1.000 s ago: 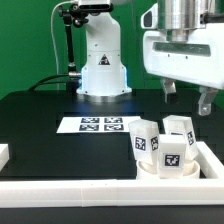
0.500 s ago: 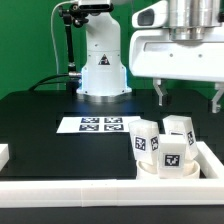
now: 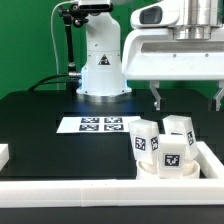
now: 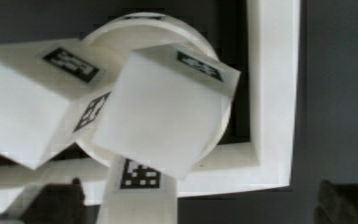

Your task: Assemble stool

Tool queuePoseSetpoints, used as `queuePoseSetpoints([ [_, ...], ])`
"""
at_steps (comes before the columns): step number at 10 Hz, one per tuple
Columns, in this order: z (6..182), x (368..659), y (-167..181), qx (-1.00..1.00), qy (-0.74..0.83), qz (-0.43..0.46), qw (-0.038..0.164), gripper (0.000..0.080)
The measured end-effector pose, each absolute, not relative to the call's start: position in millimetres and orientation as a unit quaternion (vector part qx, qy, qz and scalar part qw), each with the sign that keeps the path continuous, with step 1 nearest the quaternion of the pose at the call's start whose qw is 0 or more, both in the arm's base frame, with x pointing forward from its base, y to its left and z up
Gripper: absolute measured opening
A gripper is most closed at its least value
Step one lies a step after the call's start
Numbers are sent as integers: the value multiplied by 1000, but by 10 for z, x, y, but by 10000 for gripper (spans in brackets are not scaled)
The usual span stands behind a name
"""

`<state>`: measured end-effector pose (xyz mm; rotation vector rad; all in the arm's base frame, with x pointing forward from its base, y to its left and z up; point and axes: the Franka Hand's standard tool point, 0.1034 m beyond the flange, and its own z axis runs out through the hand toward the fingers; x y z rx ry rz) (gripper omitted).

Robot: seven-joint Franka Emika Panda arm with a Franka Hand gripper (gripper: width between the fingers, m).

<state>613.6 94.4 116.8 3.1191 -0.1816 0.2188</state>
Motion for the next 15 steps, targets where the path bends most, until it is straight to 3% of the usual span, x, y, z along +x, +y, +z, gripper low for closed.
queuePoseSetpoints([
  [7, 1169, 6107, 954, 968, 239, 69, 36, 649],
  [10, 1164, 6111, 882, 940, 331, 58, 59, 649],
  [15, 963, 5953, 1078, 939, 335, 51, 54, 649],
])
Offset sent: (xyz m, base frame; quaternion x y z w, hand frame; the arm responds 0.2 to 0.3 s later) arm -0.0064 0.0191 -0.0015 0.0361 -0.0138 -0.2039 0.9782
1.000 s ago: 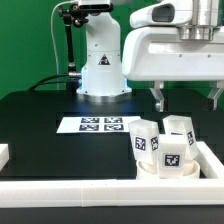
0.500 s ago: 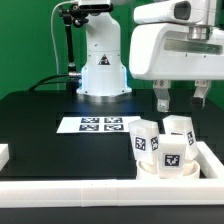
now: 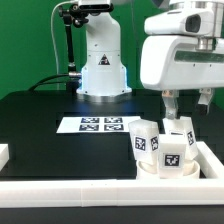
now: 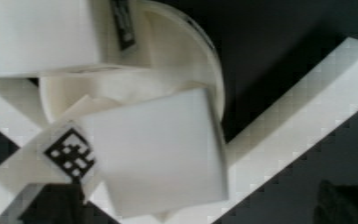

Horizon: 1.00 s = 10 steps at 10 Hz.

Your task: Assemble stool

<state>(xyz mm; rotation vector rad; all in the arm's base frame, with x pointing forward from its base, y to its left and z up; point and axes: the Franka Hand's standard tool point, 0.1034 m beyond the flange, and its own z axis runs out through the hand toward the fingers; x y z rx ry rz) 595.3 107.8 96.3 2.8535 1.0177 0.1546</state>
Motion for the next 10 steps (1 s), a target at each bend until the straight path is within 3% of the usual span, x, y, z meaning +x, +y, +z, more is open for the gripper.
queuePoseSetpoints([
  [5, 860, 5958, 1054, 941, 331, 46, 57, 649],
  [7, 868, 5980, 978, 943, 325, 47, 57, 380],
  [8, 876, 5995, 951, 944, 323, 47, 57, 337],
  [10, 878, 6003, 918, 950, 304, 49, 57, 337],
])
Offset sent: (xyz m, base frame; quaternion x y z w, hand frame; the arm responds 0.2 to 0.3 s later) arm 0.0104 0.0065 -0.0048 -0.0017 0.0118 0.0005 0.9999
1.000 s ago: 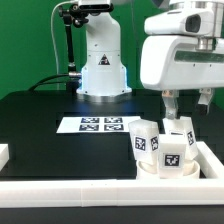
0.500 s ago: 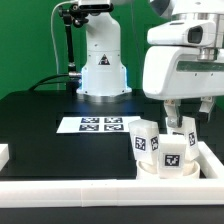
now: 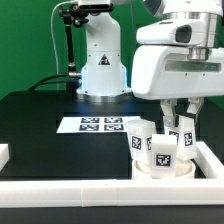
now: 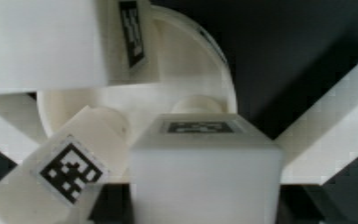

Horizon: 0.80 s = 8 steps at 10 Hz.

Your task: Assemble stool

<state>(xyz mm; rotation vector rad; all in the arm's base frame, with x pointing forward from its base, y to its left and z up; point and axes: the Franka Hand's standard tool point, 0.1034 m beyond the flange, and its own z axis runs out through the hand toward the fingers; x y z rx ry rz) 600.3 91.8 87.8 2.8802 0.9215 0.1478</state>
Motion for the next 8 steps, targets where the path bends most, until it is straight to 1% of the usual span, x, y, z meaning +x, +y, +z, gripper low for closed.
queuePoseSetpoints([
  [2, 878, 6003, 915, 955, 285, 50, 56, 337],
  [4, 875, 6002, 916, 976, 204, 54, 51, 337],
  [5, 869, 5991, 908, 984, 165, 53, 46, 338],
  [6, 862, 5966, 872, 994, 90, 45, 31, 338],
  [8, 857, 5951, 830, 999, -8, 35, 17, 338],
])
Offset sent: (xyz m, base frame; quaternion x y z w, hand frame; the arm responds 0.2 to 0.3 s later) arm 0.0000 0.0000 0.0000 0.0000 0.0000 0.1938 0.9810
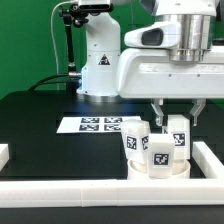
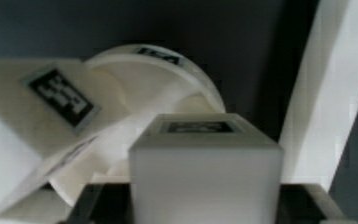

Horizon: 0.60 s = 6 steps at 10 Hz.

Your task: Assemble stool

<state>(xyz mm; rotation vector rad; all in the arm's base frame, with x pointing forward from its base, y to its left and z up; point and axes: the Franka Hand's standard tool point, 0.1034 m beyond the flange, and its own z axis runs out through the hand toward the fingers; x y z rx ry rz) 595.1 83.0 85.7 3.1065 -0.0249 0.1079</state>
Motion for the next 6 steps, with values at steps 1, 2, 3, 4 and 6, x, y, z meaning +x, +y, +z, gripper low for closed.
queuePoseSetpoints([
  [1, 856, 5954, 800, 998, -42, 34, 10, 338],
  [2, 854, 5965, 806, 995, -92, 38, 7, 338],
  [3, 854, 5976, 810, 992, -122, 42, 5, 338],
  [4, 854, 5976, 810, 986, -160, 42, 4, 338],
  [6, 852, 5975, 813, 974, -221, 42, 1, 340],
])
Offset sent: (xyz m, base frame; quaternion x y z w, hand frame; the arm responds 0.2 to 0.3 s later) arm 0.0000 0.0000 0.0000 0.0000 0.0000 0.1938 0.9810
